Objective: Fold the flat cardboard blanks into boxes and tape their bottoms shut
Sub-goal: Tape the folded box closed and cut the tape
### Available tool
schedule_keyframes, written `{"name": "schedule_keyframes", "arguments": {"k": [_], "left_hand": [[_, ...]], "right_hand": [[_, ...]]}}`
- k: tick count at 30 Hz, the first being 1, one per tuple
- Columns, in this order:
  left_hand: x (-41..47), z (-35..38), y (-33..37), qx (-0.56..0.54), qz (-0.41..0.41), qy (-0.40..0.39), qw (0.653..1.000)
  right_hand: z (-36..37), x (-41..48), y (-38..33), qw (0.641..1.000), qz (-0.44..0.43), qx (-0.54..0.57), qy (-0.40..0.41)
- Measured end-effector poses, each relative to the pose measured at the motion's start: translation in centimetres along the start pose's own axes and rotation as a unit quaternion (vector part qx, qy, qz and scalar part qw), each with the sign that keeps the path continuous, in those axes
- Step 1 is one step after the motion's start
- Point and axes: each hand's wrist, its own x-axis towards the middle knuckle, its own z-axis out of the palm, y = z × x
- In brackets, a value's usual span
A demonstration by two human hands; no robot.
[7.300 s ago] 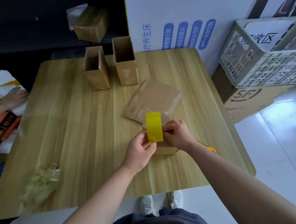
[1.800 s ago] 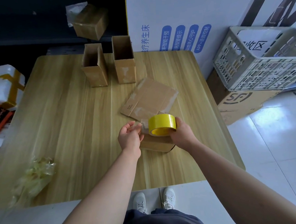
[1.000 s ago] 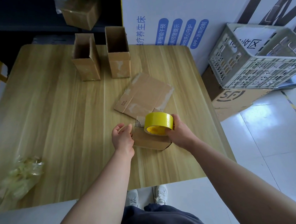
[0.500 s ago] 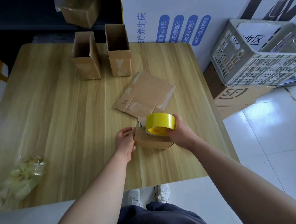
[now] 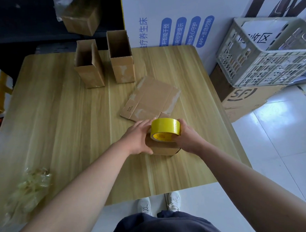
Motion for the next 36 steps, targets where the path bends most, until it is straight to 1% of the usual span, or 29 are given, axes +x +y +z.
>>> {"name": "schedule_keyframes", "arguments": {"k": [1, 3, 5, 8, 13, 15, 22, 25, 29, 32, 34, 36], "left_hand": [[0.3, 0.0, 0.1, 0.007, 0.004, 0.011, 1.0], [0.6, 0.0, 0.0, -0.016, 0.002, 0.026, 1.0], [0.5, 0.2, -0.1, -0.025, 0.0, 0.023, 0.999], [0.5, 0.3, 0.0, -0.003, 0.005, 0.017, 1.0], [0.4, -0.3, 0.2, -0.007, -0.003, 0.011, 1.0], [0.3, -0.2, 0.1, -0.009, 0.005, 0.018, 1.0], [0.3, -0.2, 0.1, 0.0, 0.001, 0.012, 1.0], [0.3, -0.2, 0.1, 0.003, -0.001, 0.01, 1.0], [0.4, -0.4, 0.3, 0.02, -0.001, 0.002, 1.0], [0.6, -0.6, 0.4, 0.042, -0.008, -0.006, 0.999], [0.6, -0.8, 0.4, 0.063, -0.01, -0.014, 0.998], [0.5, -1.1, 0.5, 0.084, -0.013, -0.019, 0.996]], "right_hand": [[0.0, 0.0, 0.0, 1.0, -0.002, -0.002, -0.005], [-0.3, 0.0, 0.1, 1.0, -0.004, 0.005, -0.009], [-0.9, -0.1, 0.5, 1.0, -0.015, 0.006, 0.008], [-3.0, -0.2, 1.5, 0.997, -0.03, -0.022, 0.066], [-5.7, -0.8, 3.9, 0.994, -0.027, -0.079, 0.074], [-5.7, -1.3, 5.0, 0.993, -0.022, -0.092, 0.068], [-5.3, -0.5, 7.9, 0.983, -0.064, -0.162, 0.06], [-4.6, 0.2, 9.1, 0.977, -0.066, -0.196, 0.057], [-3.5, 1.1, 10.7, 0.962, -0.055, -0.263, 0.057], [-2.6, 1.6, 11.1, 0.946, -0.041, -0.321, 0.033], [-2.3, 1.8, 10.9, 0.949, -0.032, -0.314, 0.009], [-2.1, 1.6, 10.6, 0.957, -0.043, -0.286, -0.009]]}}
